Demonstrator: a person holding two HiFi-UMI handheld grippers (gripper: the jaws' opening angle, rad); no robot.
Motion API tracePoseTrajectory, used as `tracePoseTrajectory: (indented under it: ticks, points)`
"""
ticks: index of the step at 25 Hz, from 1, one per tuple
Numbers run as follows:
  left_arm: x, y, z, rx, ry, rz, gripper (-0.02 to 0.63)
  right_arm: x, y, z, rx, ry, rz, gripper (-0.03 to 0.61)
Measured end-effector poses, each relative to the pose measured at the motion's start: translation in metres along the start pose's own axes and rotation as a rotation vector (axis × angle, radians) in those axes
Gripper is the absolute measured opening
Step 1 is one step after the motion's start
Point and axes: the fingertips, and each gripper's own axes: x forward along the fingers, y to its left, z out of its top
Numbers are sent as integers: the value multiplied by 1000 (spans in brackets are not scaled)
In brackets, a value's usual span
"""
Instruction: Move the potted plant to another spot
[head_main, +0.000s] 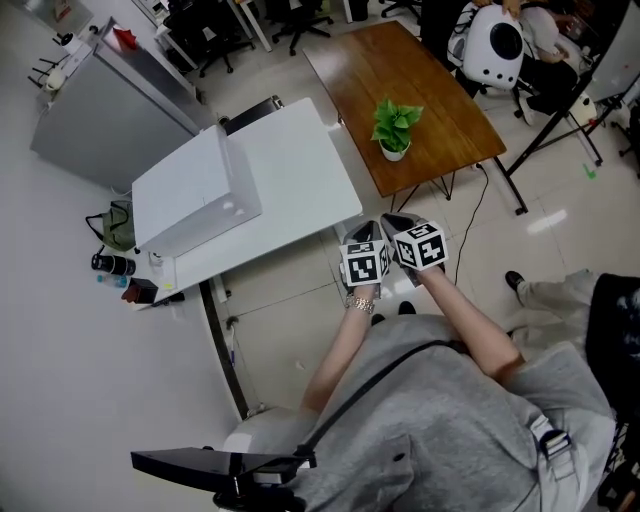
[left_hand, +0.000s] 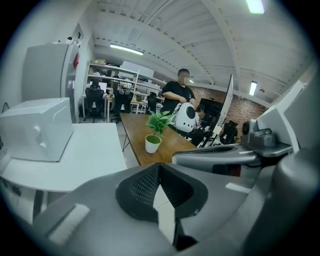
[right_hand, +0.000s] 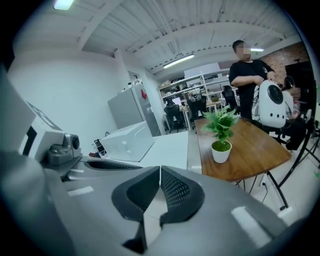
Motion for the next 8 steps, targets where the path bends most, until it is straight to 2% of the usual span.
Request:
tracePoseTrajectory:
  ticks: [8]
  points:
    - [3,-10,12,19,-15,8,15,-6,-7,9,-10,-12,23,0]
